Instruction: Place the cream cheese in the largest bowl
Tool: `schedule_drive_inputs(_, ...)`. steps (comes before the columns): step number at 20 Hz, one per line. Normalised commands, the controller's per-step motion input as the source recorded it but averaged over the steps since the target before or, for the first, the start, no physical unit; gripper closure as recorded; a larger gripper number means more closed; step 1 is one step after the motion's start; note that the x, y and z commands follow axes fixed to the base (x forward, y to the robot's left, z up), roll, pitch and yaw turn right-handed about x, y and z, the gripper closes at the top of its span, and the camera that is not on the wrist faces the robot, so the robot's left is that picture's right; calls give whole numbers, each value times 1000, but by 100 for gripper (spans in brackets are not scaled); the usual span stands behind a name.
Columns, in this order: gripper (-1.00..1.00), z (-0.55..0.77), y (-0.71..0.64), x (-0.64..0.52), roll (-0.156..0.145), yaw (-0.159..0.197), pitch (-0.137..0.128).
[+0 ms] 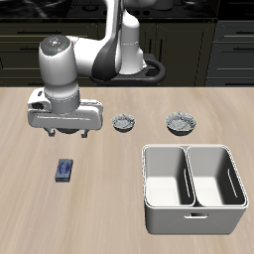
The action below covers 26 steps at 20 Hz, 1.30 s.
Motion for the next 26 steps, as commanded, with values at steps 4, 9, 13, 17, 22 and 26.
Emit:
schedule_drive_inputs(4, -100, -149, -18, 8, 0, 8, 11)
schedule_drive_inputs(9, -100, -135, -56, -9, -9, 12, 8)
schedule_drive_inputs(13, -100, -86, -81, 30, -11, 16, 5)
schedule_drive_inputs(17, -100, -148, -65, 57, -20, 11, 14)
schedule_drive_inputs(22, -100, -166, -77, 46, -15, 8, 17)
schedule_drive_inputs(26, -100, -187, 18, 13, 3, 10, 22)
